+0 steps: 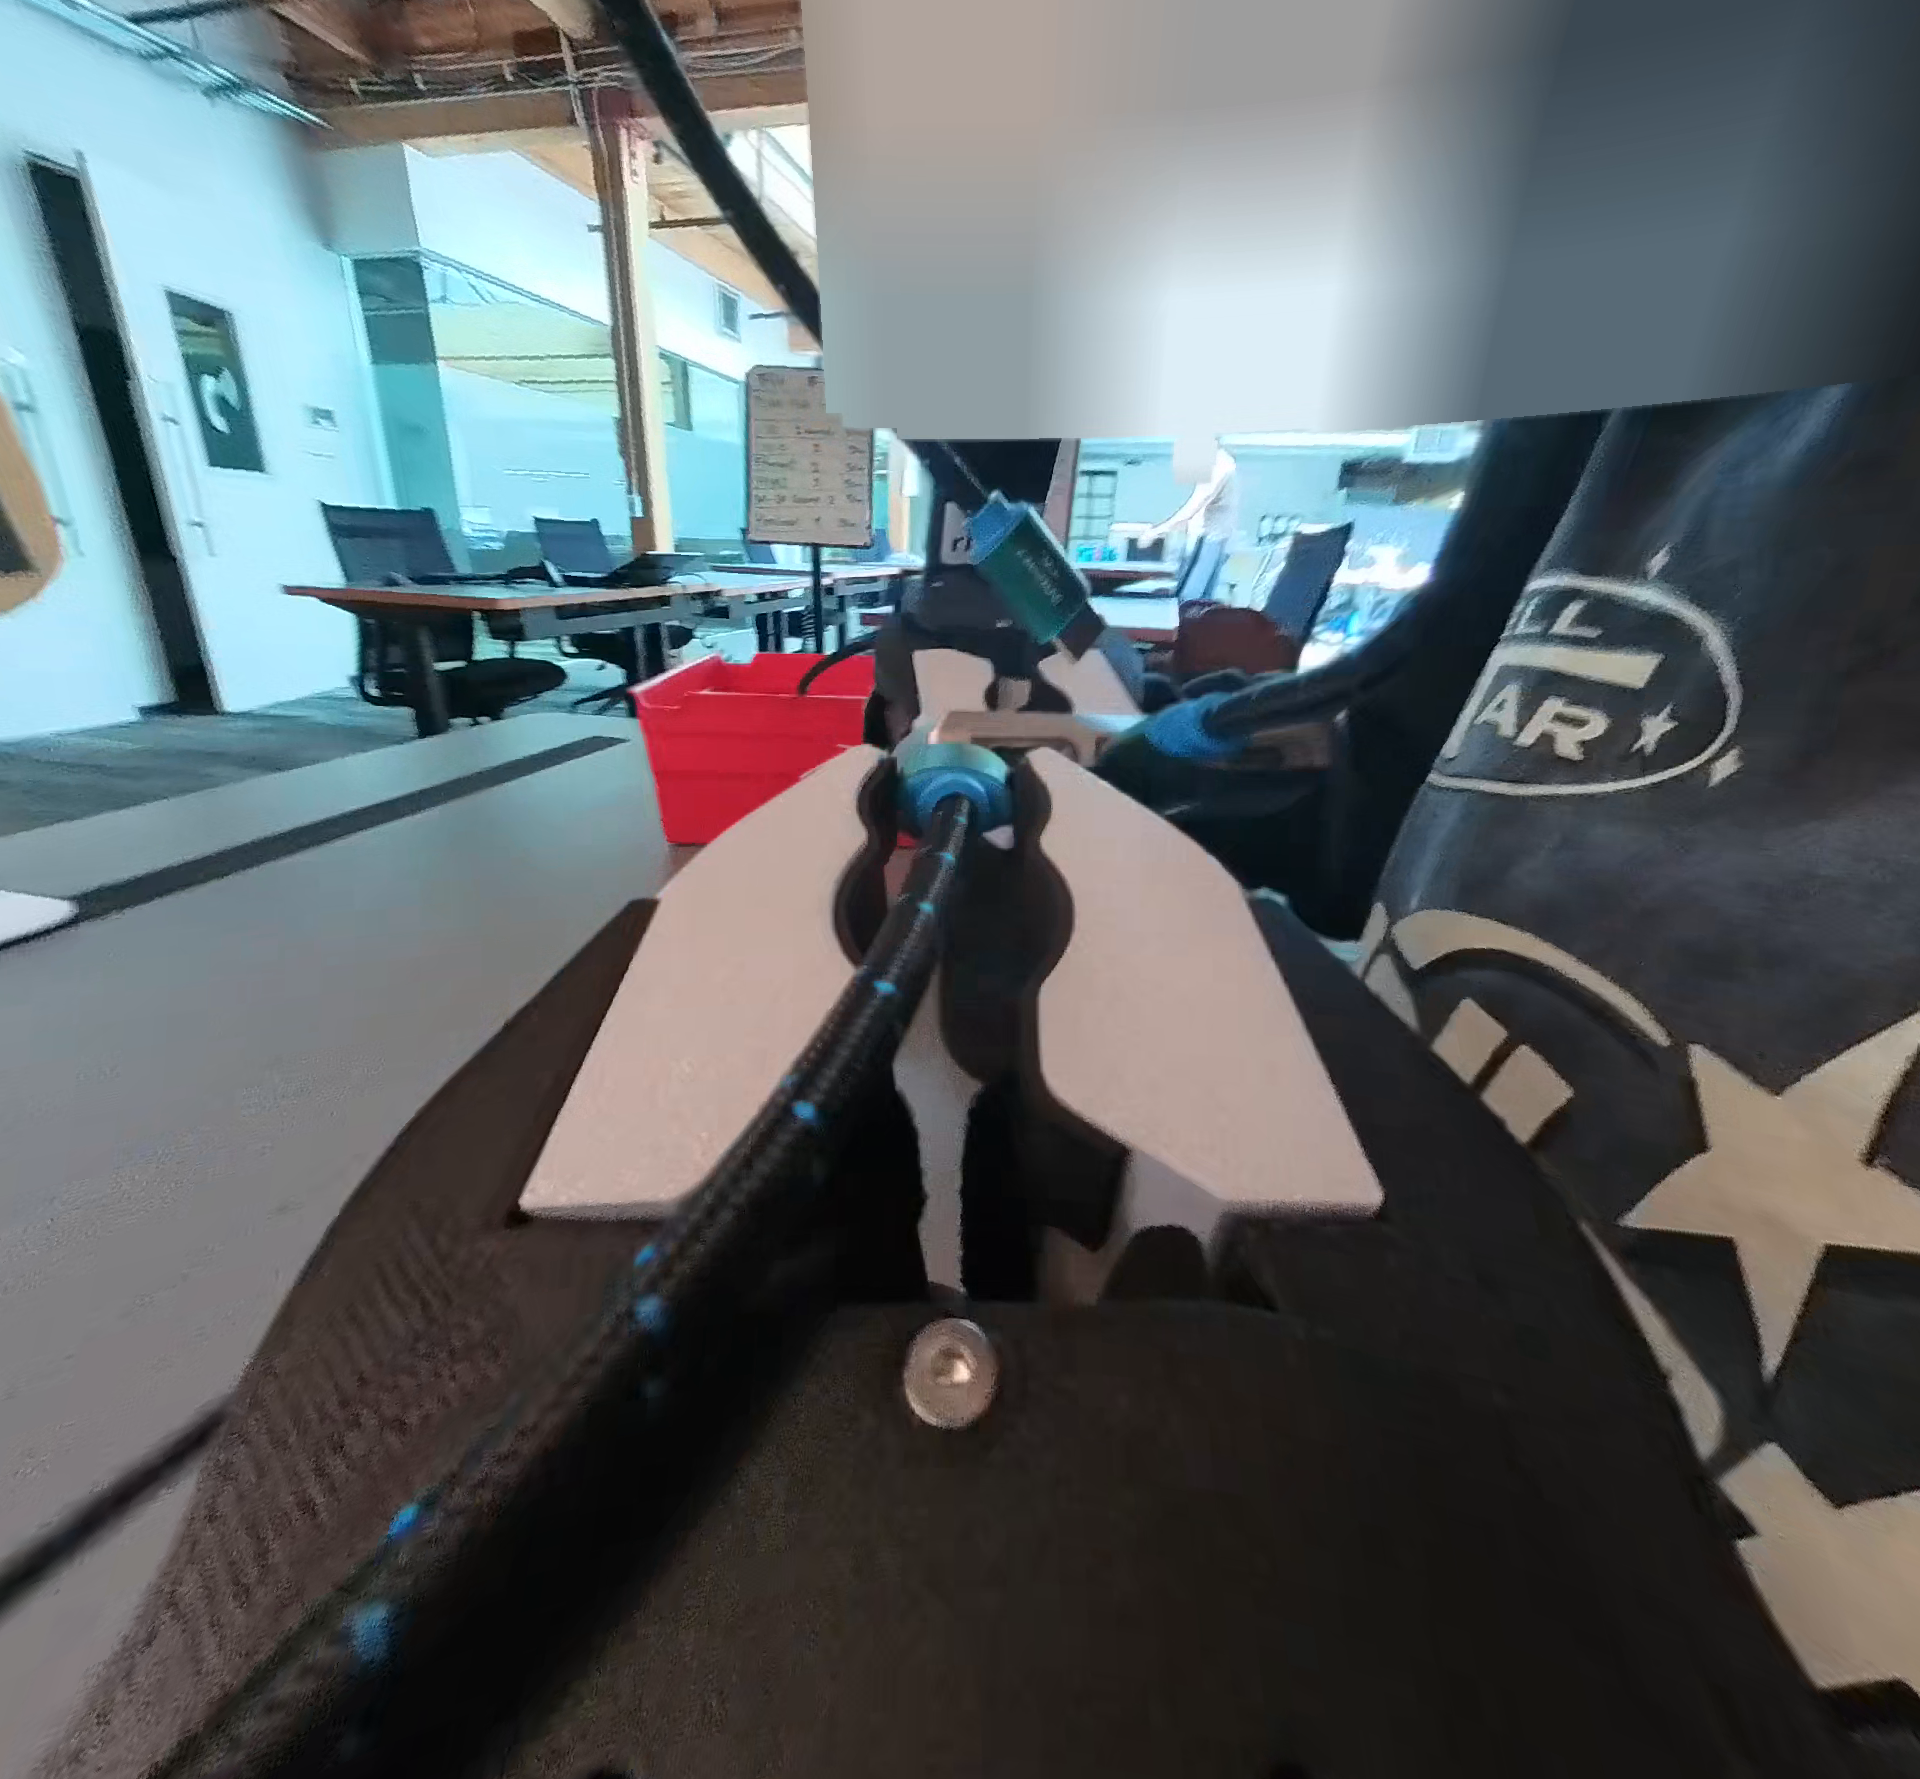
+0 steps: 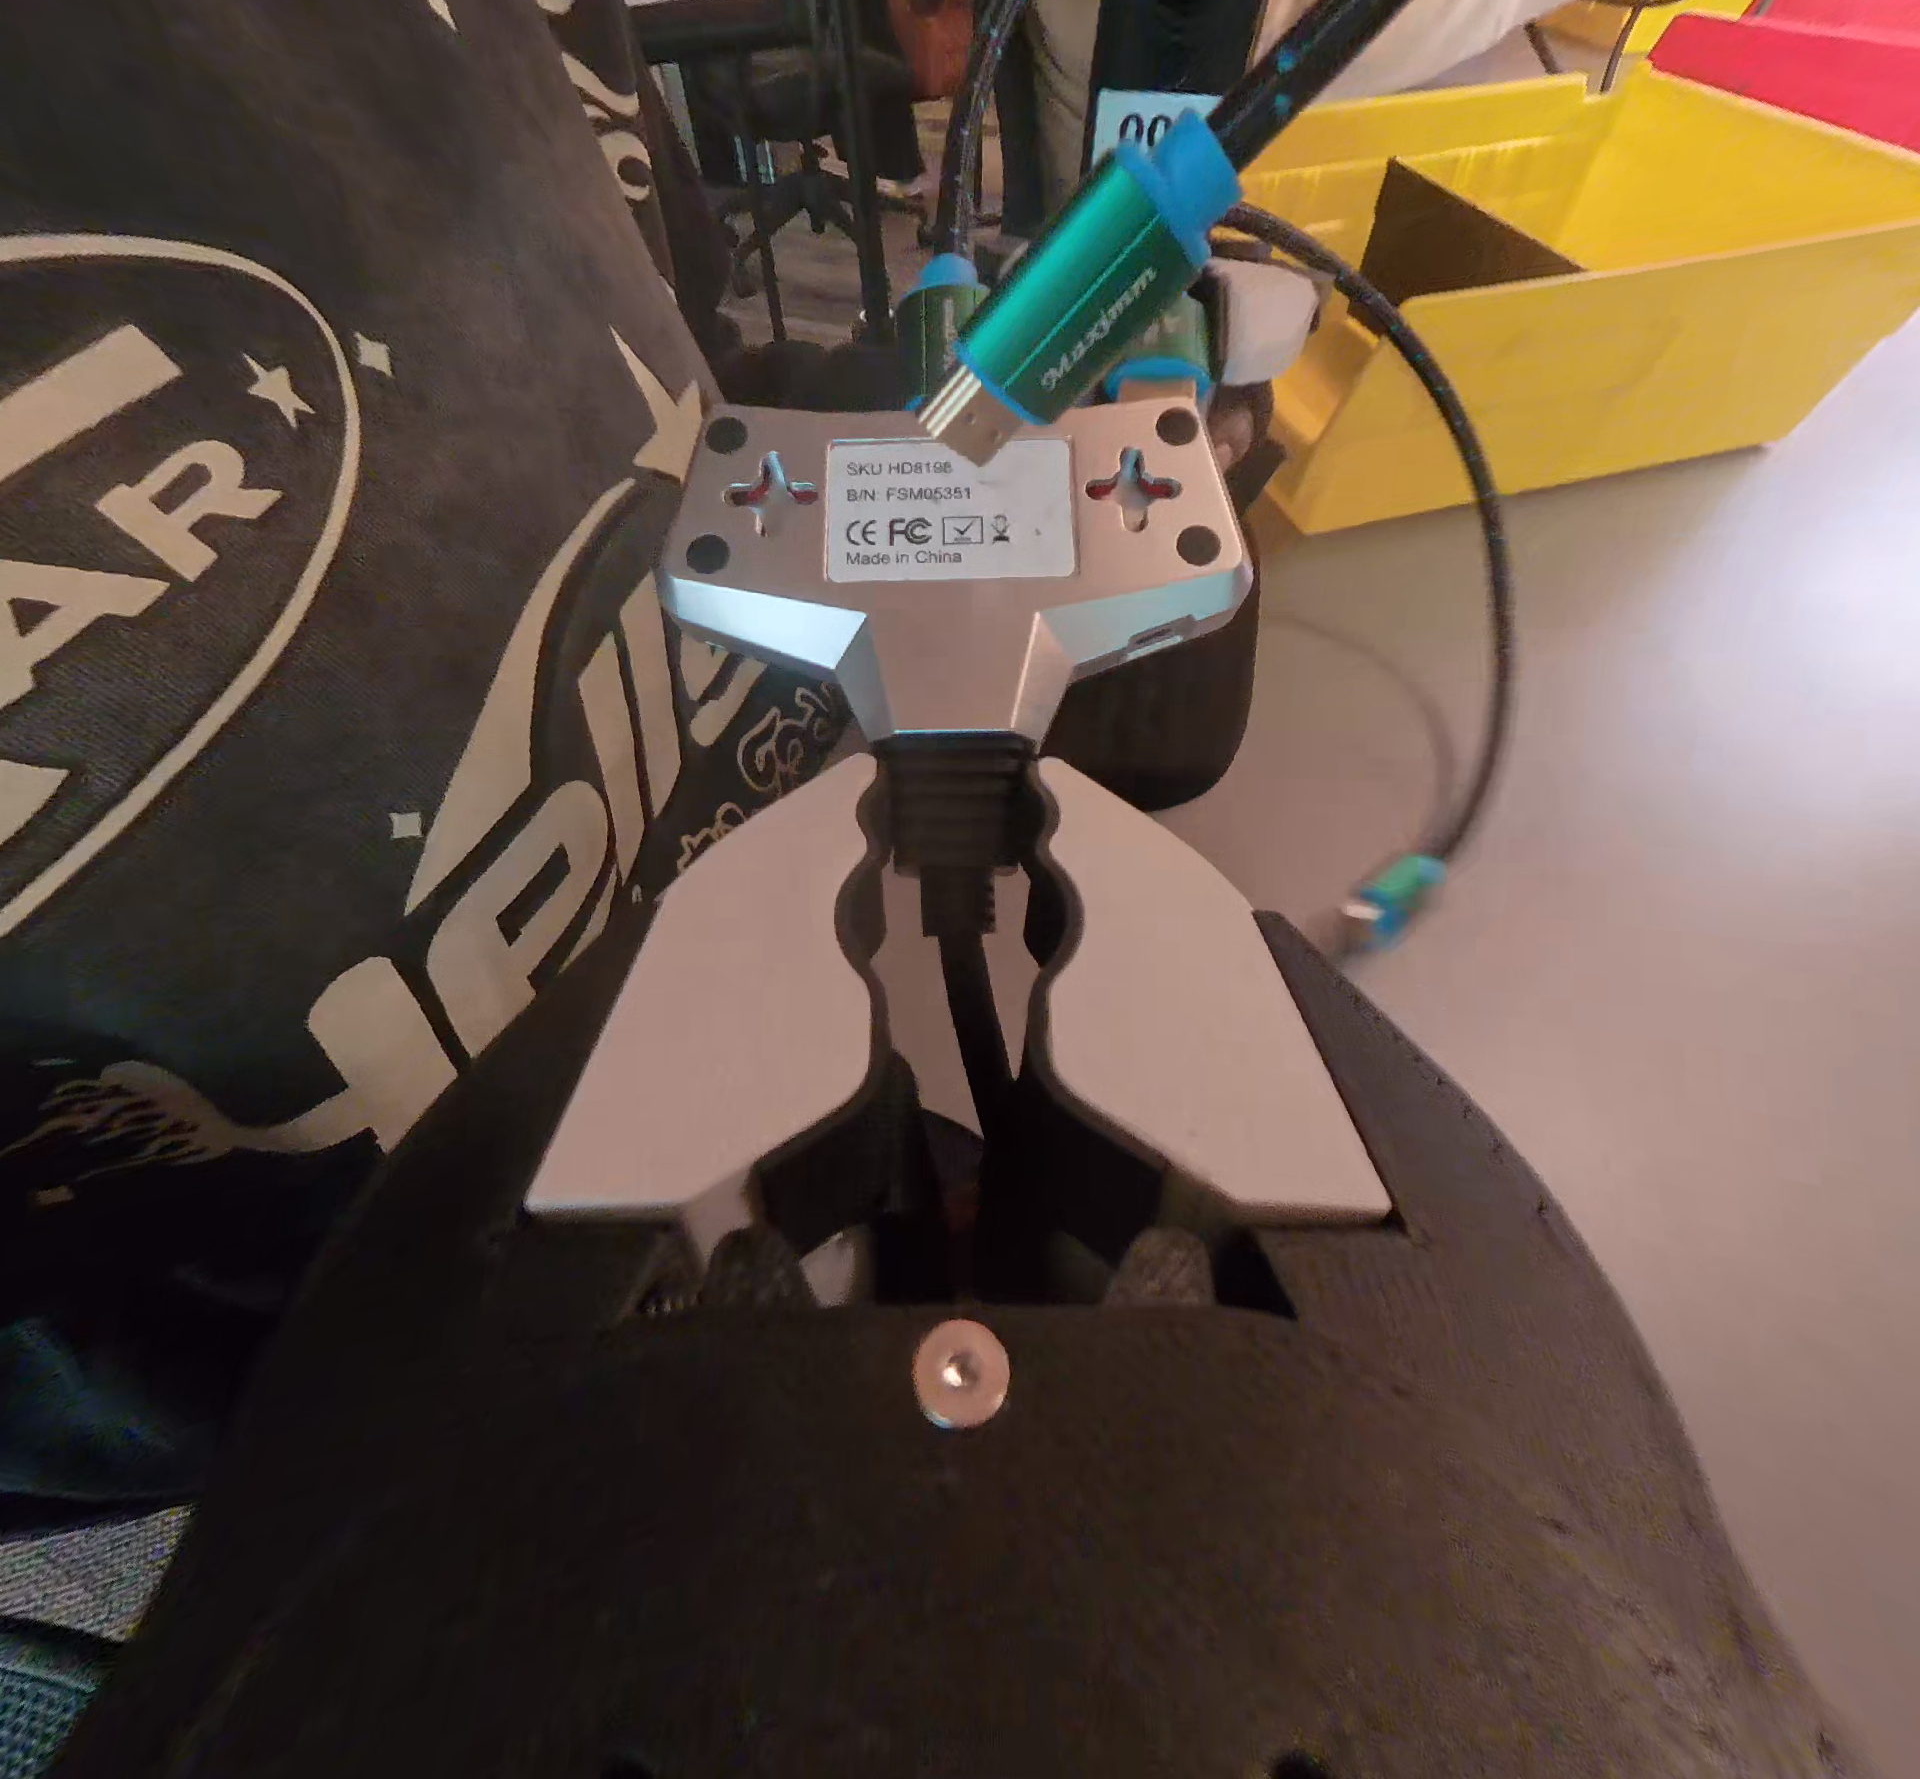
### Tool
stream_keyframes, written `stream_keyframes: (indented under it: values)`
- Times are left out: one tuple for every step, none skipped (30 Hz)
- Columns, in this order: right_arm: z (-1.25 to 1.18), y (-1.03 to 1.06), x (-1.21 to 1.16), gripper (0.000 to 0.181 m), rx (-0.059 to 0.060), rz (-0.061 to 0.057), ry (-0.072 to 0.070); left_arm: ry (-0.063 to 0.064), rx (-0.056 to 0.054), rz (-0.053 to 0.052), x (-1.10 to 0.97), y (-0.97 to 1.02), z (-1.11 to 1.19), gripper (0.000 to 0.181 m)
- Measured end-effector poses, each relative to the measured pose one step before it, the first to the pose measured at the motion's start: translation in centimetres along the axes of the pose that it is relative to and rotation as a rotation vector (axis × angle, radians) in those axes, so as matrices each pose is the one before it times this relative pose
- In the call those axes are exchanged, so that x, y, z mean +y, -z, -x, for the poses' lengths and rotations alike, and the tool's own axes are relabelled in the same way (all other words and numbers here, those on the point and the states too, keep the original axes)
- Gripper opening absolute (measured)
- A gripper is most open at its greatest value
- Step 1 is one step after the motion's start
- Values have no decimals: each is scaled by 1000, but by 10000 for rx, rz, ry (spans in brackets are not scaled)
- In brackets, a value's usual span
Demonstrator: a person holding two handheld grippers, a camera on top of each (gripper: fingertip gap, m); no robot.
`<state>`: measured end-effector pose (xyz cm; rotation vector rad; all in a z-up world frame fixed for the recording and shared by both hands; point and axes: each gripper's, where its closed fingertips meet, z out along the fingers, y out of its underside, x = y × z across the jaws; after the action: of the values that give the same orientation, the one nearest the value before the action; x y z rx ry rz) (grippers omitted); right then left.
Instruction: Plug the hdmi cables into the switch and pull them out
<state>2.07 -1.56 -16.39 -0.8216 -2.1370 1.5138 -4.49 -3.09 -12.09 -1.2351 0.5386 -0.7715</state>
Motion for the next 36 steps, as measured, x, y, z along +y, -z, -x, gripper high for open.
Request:
stream_keyframes:
  values:
    - [-228, -76, 305, 23, 54, 78, -106, 211, 9, 26, 175, 19, 138, 20]
    - [-286, -85, 289, 23, 113, 78, -85, 17, -121, 161, 294, 3, 247, 21]
    - [-257, -94, 210, 23, 99, 37, -100, -85, -90, 243, 316, -36, 143, 20]
    - [-202, -70, 160, 23, 47, 1, -69, -83, -88, 227, 253, -13, 133, 20]
    - [-224, -41, 84, 23, 44, -61, -51, -68, -130, 181, 160, 39, 211, 20]
    - [-269, -40, 138, 23, 51, -38, -74, -46, -134, 198, 195, 21, 236, 20]
    - [-216, -35, 191, 23, 24, -10, -33, -38, -124, 172, 183, -23, 219, 20]
    - [-196, 22, 158, 23, 24, -53, -10, 7, -110, 109, 159, -59, 197, 20]
    - [-165, 58, 184, 23, 15, -60, -30, 68, -66, 73, 149, -110, 183, 20]
    - [-197, 56, 214, 23, 45, -60, -32, 99, -47, 76, 150, -130, 198, 20]
    - [-174, 59, 156, 23, 42, -94, -69, 117, -41, 68, 133, -137, 220, 20]
    - [-154, 70, 105, 23, 17, -81, -100, 125, -9, 33, 110, -139, 195, 20]
    - [-109, 97, 77, 23, 1, -47, -62, 97, 20, 9, 63, -137, 157, 20]
    - [-119, 107, 58, 23, 10, -18, -38, 80, 34, 17, 56, -133, 108, 20]
    - [-171, 79, 99, 23, 15, 3, -47, 64, -8, 35, 61, -128, 151, 20]
    - [-209, 54, 94, 23, 0, -24, -119, 93, -66, 50, 66, -111, 224, 20]
    - [-140, 3, 63, 23, -43, -56, -213, 141, -69, 52, 38, -78, 226, 20]
    - [-106, -17, 104, 23, -9, -19, -155, 130, -70, 64, 57, -84, 192, 20]
    - [-98, -2, 146, 23, 41, -18, -79, 103, -65, 95, 113, -83, 156, 20]
    - [-19, 44, 106, 23, 22, -36, -85, 80, -49, 114, 105, -78, 81, 20]
    - [37, 30, 124, 23, 11, -7, -21, 12, -14, 130, 93, -94, -23, 21]
    - [50, 2, 164, 23, 21, 49, 40, -45, 17, 130, 110, -48, -90, 21]
    - [88, -25, 102, 23, 20, 57, 105, -68, 94, 89, 150, 17, -146, 21]
    - [94, -60, 130, 23, 56, 115, 170, -38, 195, 14, 128, 50, -215, 21]
    - [104, -98, 200, 24, 82, 197, 164, 22, 250, -3, 110, 34, -237, 21]
    - [184, -130, 225, 24, 101, 222, 199, 13, 286, 20, 100, 18, -276, 20]
    - [107, -176, 184, 24, 141, 165, 259, 28, 267, 39, 64, -10, -254, 20]
    - [-29, -168, 200, 24, 144, 161, 150, 101, 142, 47, 40, -39, -59, 20]
    - [-104, -120, 95, 24, 113, 102, 36, 166, 14, 41, 28, -21, 131, 20]
    - [-53, -74, 36, 24, 79, 58, 43, 126, 0, 55, 41, 19, 123, 20]
    - [-31, -56, 40, 23, 61, 44, 32, 31, -8, 91, 78, 27, 92, 20]
    - [17, -93, 68, 23, 33, 79, 12, -31, 4, 129, 104, 46, 31, 21]
    - [47, -161, 128, 23, 16, 129, 33, -93, 11, 197, 182, 82, 2, 21]
    - [82, -192, 146, 23, -12, 156, 14, -155, 16, 263, 234, 143, -9, 21]
    - [49, -180, 102, 23, -26, 132, -18, -184, -3, 286, 265, 159, 12, 21]
    - [25, -145, 47, 23, -58, 82, -103, -202, -36, 250, 233, 174, 38, 21]
